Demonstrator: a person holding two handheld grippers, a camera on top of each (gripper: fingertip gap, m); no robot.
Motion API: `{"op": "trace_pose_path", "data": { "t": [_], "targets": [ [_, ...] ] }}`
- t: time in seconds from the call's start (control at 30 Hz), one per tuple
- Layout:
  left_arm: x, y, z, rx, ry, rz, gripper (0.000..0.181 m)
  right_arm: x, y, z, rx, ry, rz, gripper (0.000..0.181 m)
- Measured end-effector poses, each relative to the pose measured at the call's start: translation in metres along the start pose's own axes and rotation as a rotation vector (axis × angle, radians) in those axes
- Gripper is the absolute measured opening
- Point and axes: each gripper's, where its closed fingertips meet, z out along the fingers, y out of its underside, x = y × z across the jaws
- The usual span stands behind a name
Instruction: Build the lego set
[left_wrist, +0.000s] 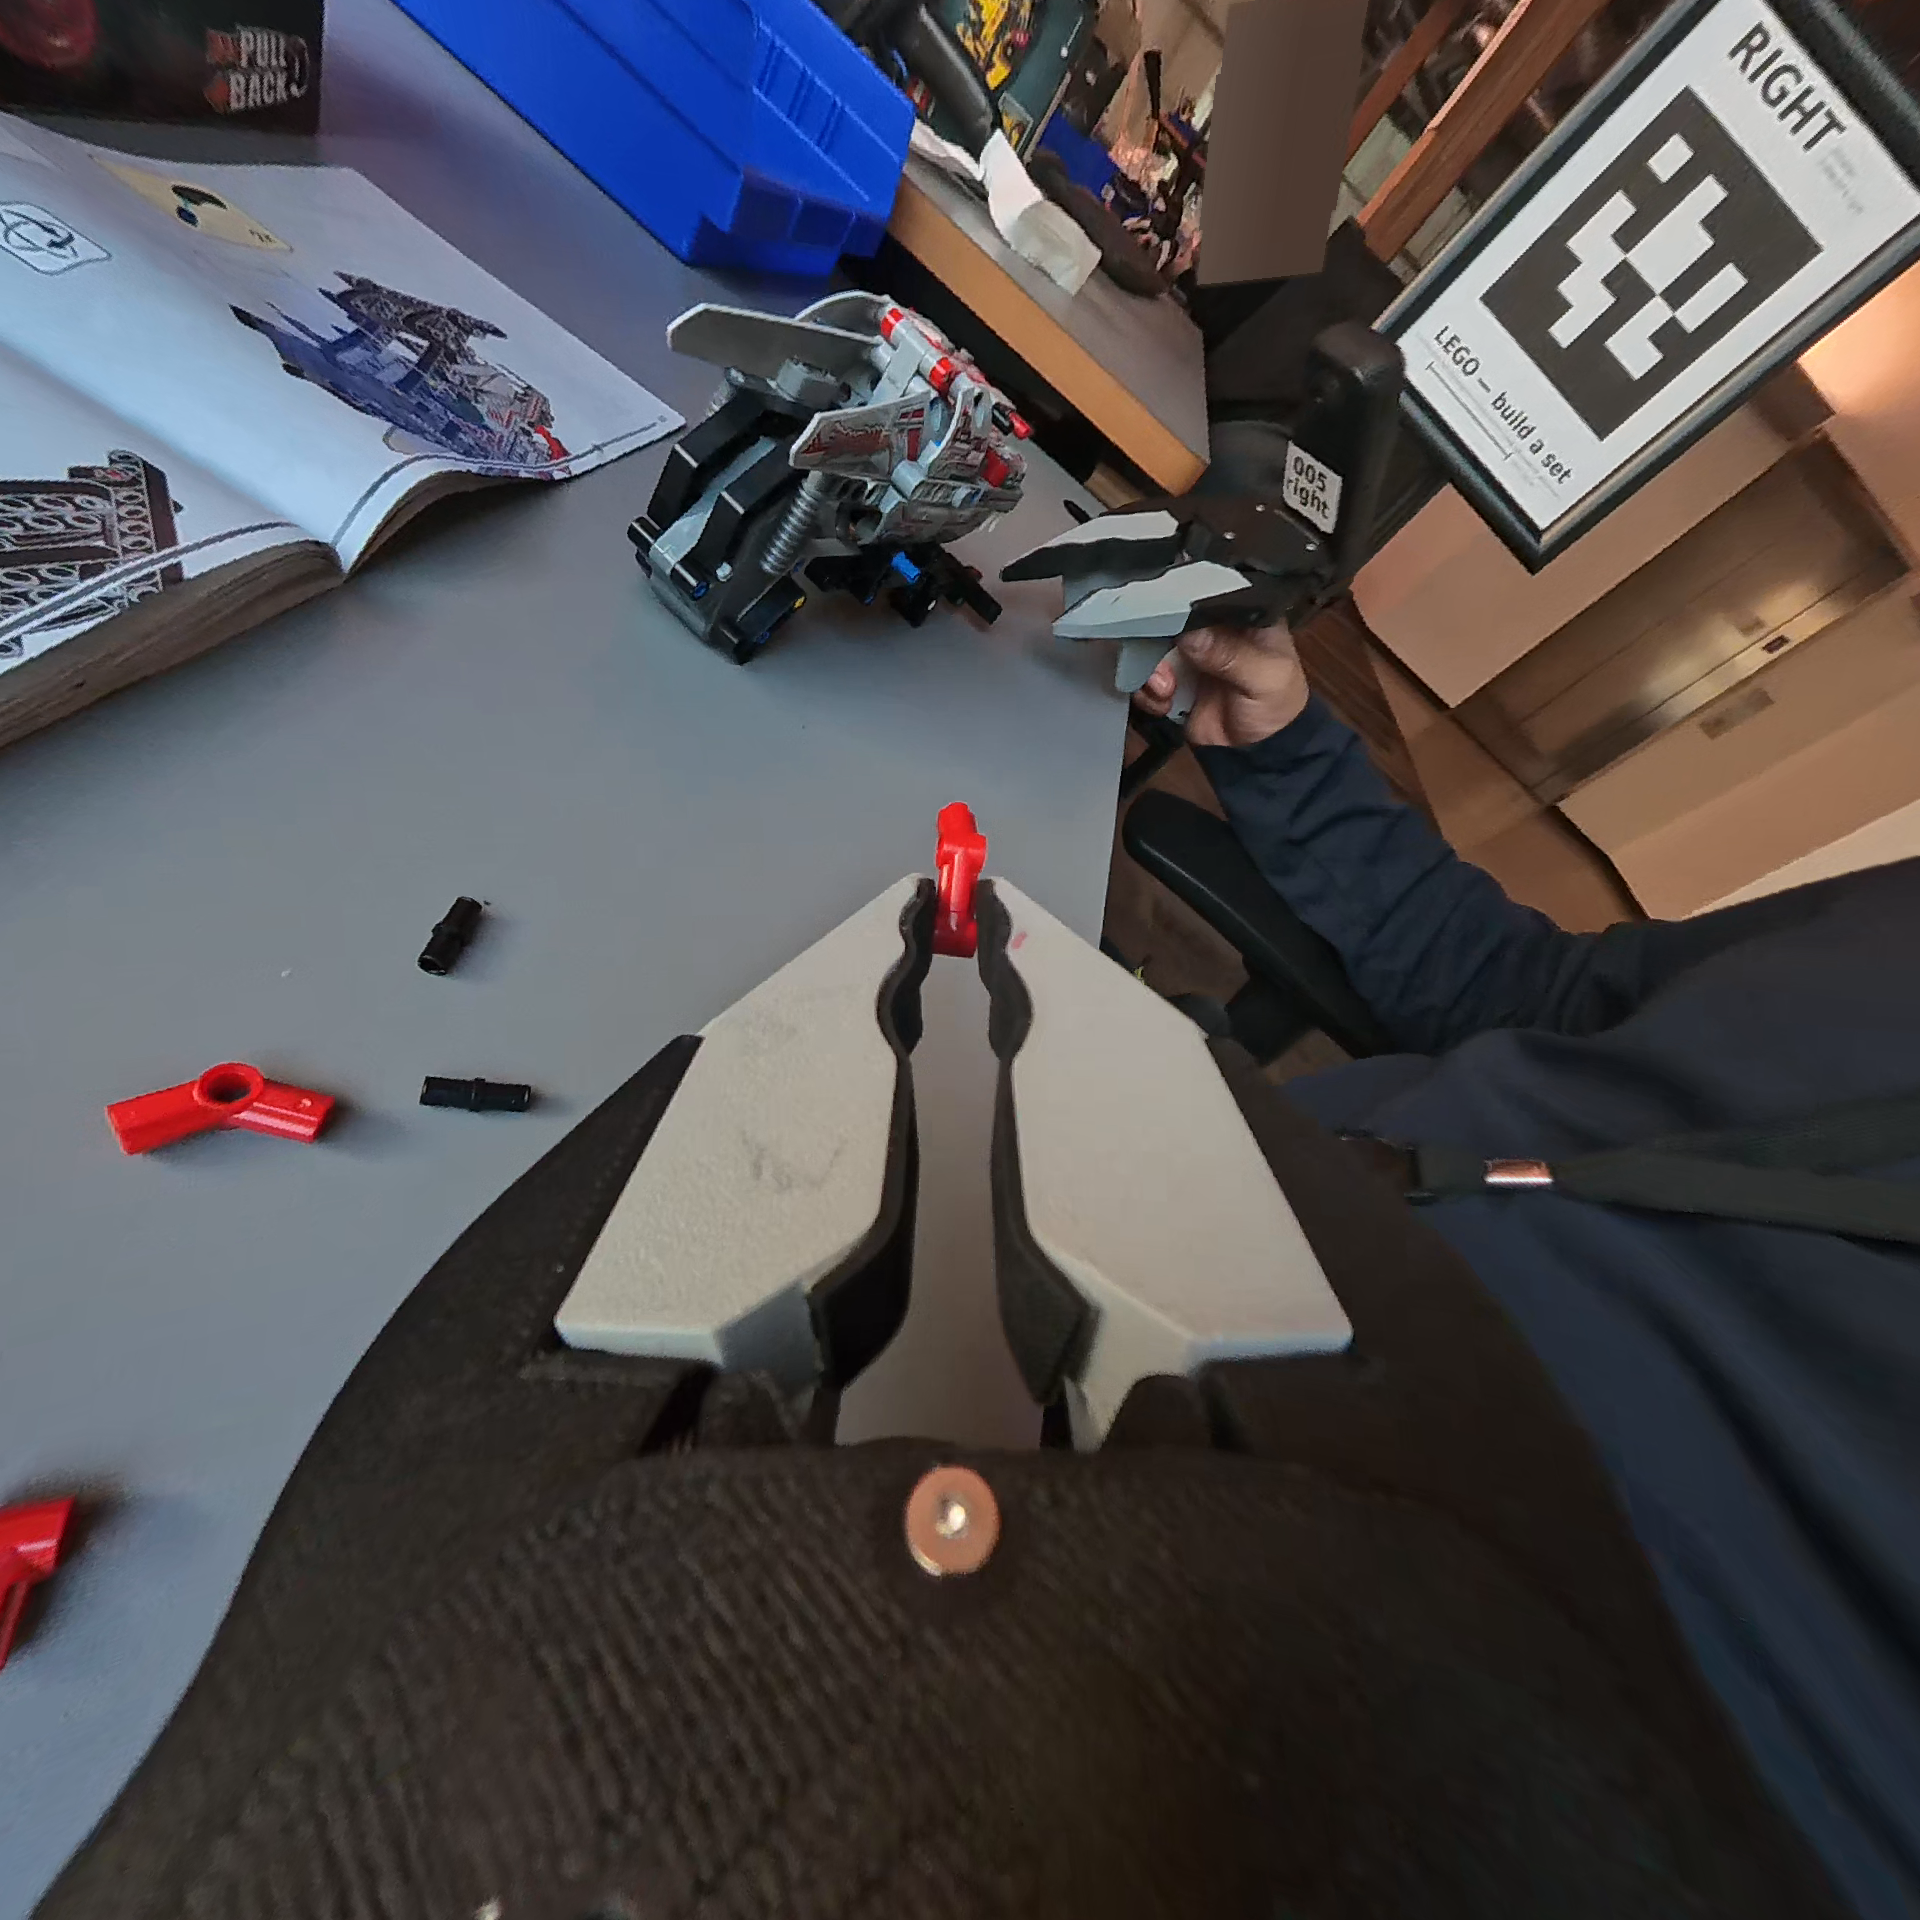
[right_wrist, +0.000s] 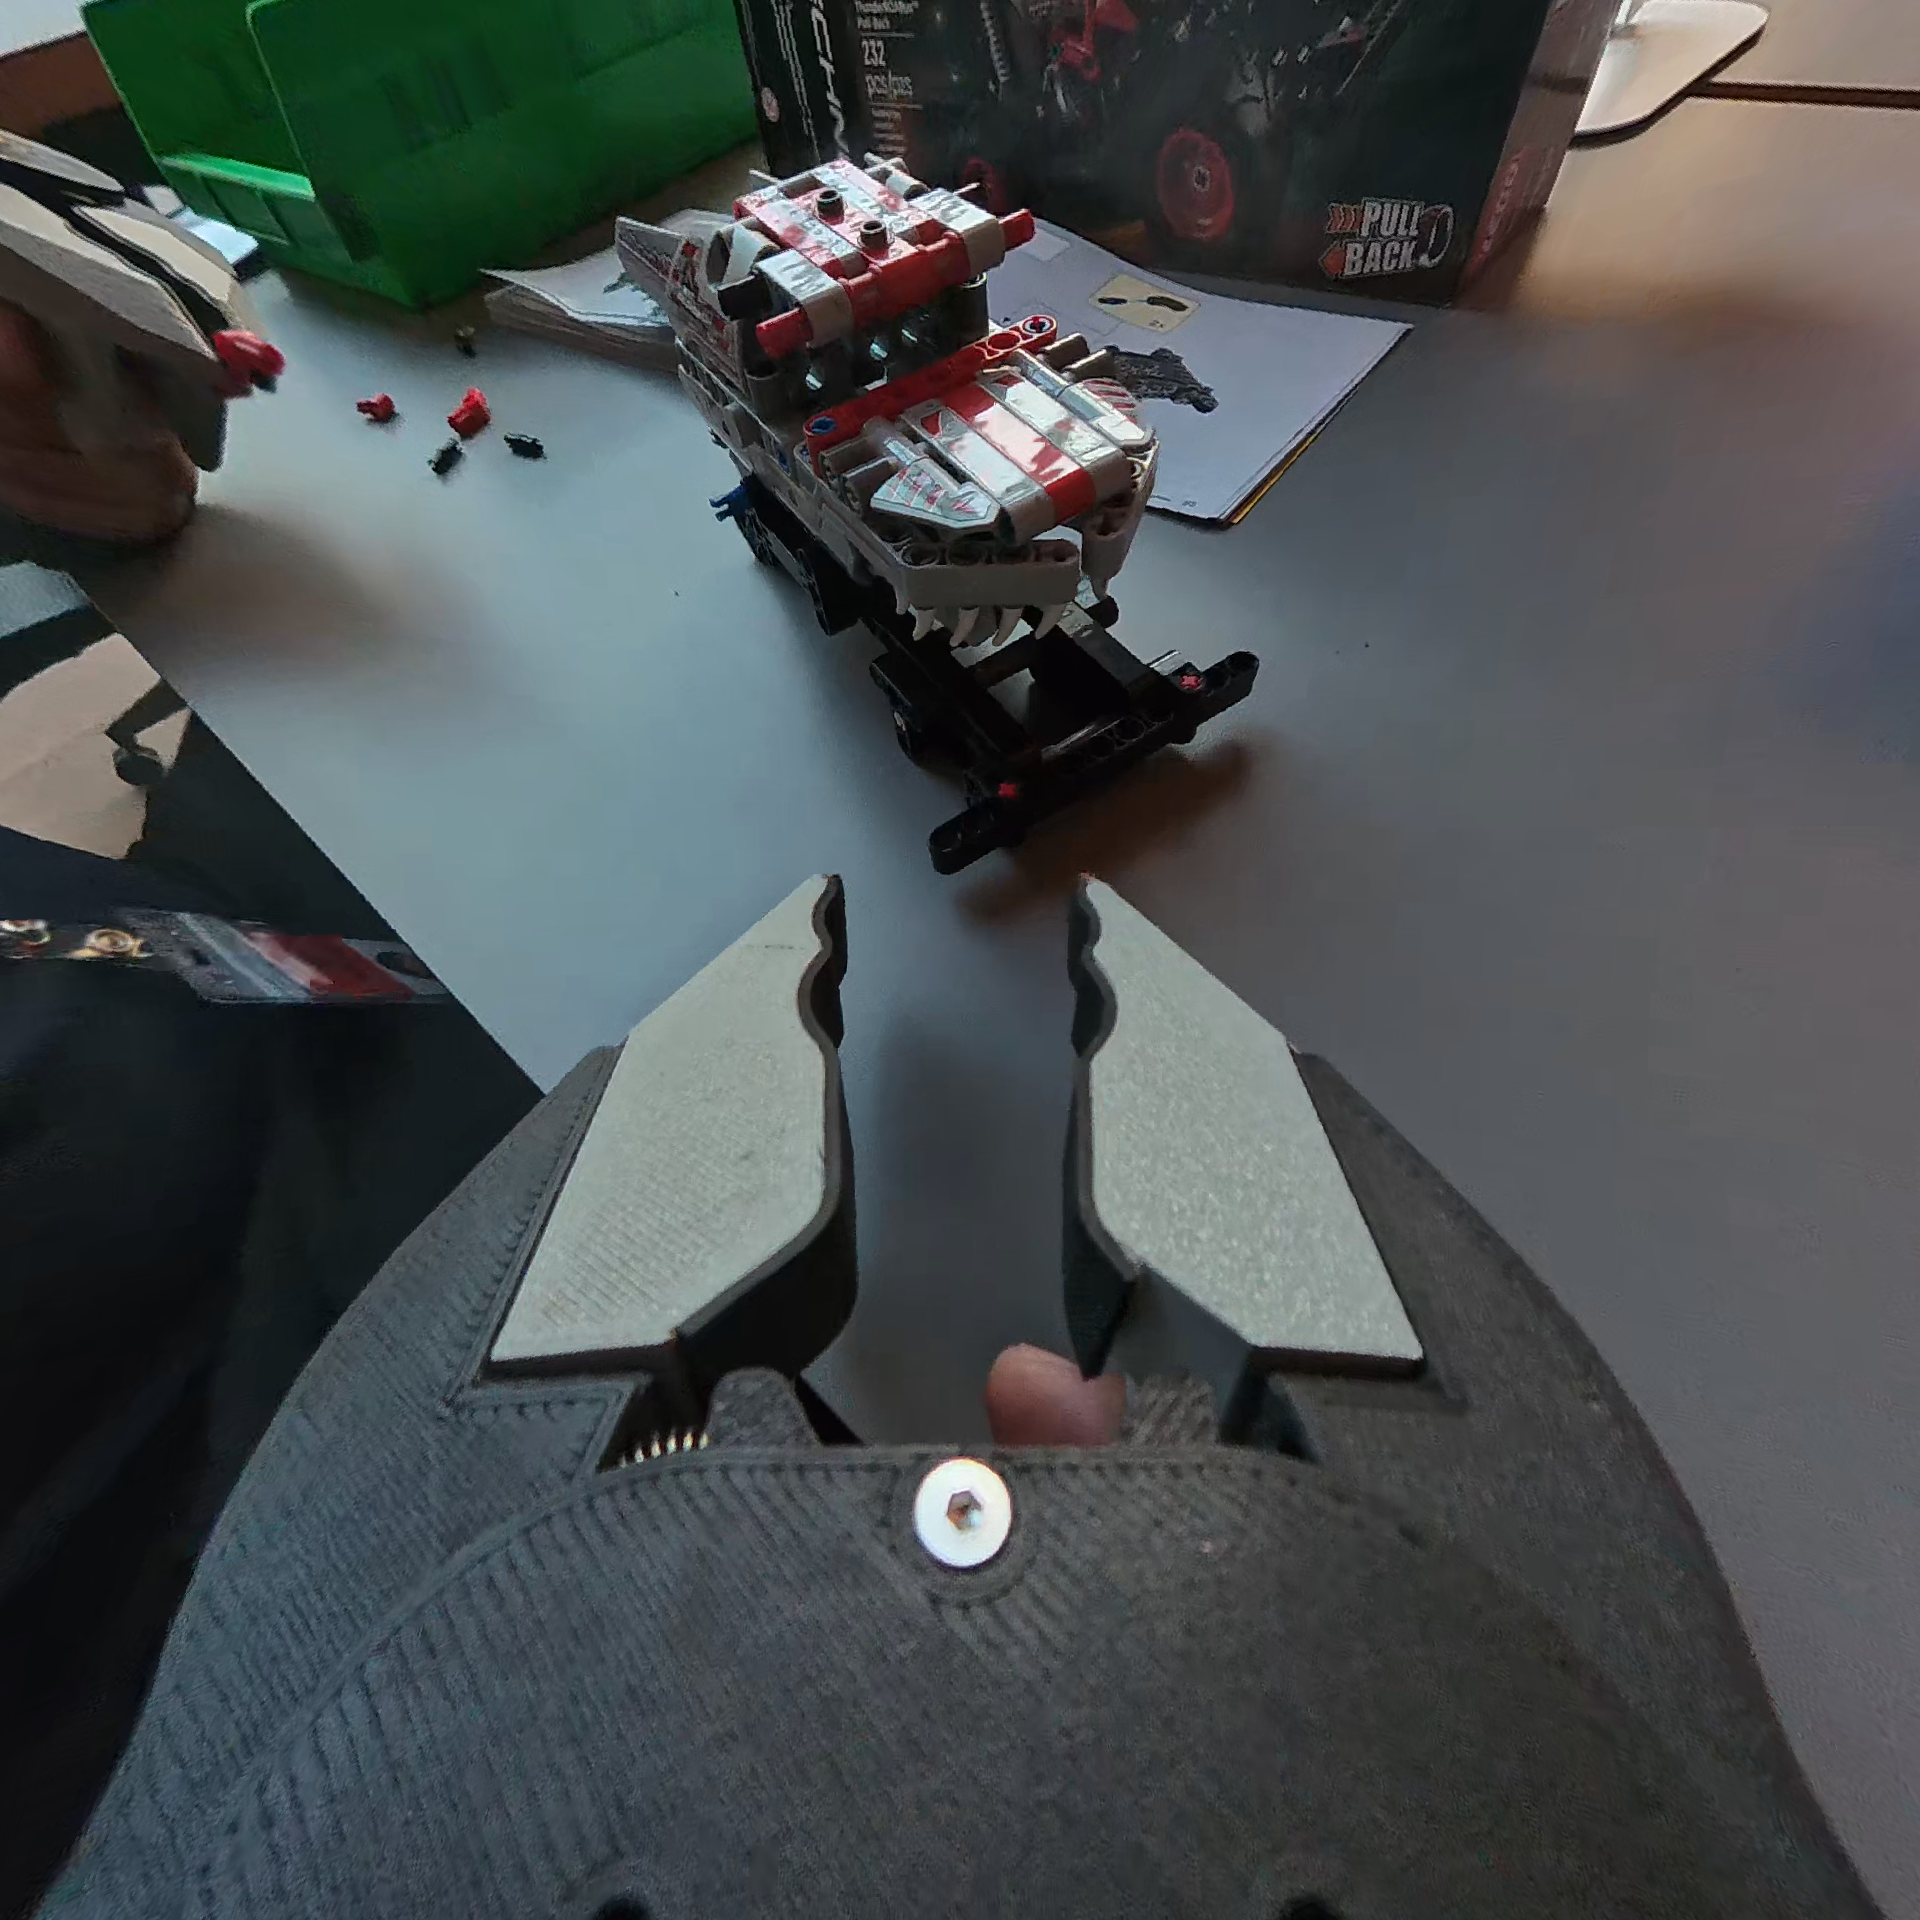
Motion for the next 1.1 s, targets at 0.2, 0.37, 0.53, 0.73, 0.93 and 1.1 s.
{"op": "trace_pose_path", "data": {
  "t": [0.2, 0.37, 0.53, 0.73, 0.93, 1.1],
  "targets": [
    [0.005, -0.008, -0.008, 0.067, 0.045, -0.007, 0.004, 0.002, -0.004, -0.002, 0.041, -0.021, 0.045, 0.039],
    [0.008, -0.010, -0.011, 0.090, 0.065, 0.002, 0.004, 0.002, -0.006, -0.004, 0.081, -0.033, 0.050, 0.038],
    [0.009, -0.013, -0.013, 0.110, 0.079, 0.002, 0.004, 0.002, -0.007, -0.004, 0.094, -0.024, 0.040, 0.036],
    [0.010, -0.013, -0.013, 0.109, 0.075, 0.008, 0.004, 0.002, -0.008, -0.006, 0.118, -0.041, 0.057, 0.036],
    [0.009, -0.013, -0.012, 0.111, 0.069, 0.008, 0.004, 0.000, -0.008, -0.006, 0.113, -0.049, 0.049, 0.031],
    [0.008, -0.013, -0.011, 0.107, 0.060, 0.008, 0.004, 0.000, -0.008, -0.006, 0.115, -0.042, 0.043, 0.032]
  ]
}}
